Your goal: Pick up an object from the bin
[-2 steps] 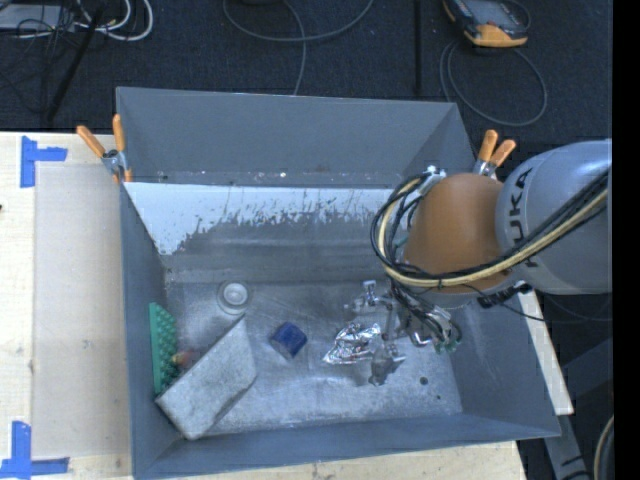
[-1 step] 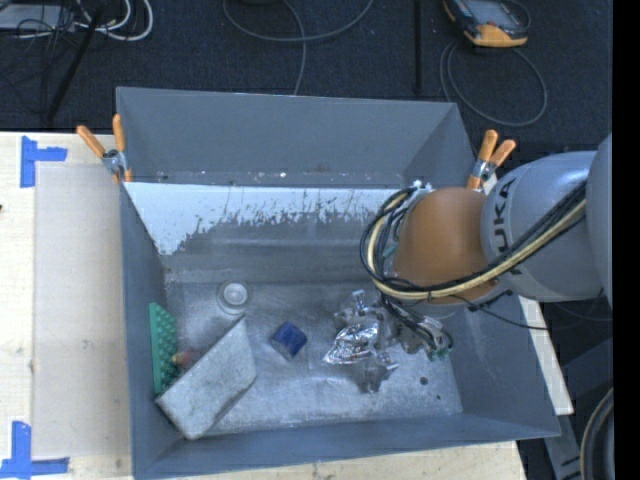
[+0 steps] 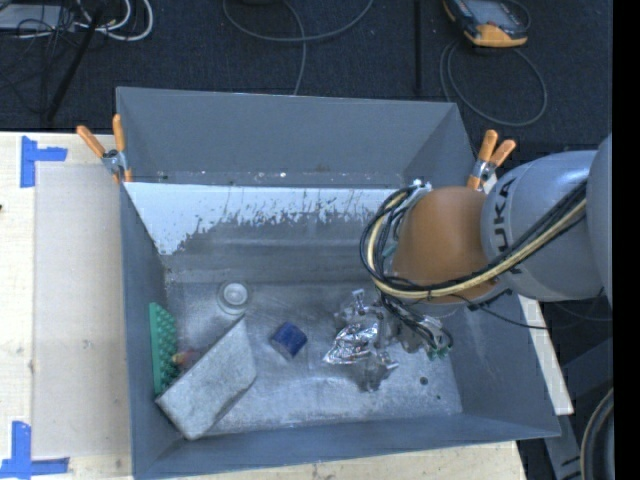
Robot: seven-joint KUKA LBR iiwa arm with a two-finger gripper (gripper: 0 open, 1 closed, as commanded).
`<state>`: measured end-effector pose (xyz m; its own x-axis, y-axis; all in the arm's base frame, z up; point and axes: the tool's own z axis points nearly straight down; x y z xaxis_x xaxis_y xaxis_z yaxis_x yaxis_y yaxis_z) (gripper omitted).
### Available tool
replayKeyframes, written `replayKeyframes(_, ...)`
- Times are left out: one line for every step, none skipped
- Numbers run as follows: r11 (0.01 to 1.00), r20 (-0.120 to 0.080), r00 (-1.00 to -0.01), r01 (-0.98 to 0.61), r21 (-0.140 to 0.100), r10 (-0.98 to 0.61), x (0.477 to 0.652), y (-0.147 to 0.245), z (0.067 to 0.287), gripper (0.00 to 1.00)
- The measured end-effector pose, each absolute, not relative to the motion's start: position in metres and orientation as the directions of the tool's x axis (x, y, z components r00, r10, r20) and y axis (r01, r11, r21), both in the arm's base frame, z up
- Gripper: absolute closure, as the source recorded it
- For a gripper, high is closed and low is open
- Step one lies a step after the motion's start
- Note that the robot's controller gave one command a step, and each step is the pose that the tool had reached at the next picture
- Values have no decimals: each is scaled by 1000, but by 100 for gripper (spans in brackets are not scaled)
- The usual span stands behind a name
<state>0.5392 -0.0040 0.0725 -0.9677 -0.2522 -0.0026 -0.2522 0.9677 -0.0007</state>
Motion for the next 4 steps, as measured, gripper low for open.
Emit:
replayKeyframes(967,-5,-967,-253,-2,-253,541,-4,75,100)
replayKeyframes(967,-4,-967,-254,-1,-254,542,-3,126,100)
replayKeyframes(967,-2,-967,-255,0,-255,542,-2,143,100)
replayKeyframes(967,-2,-967,-256,0,-256,543,-1,160,100)
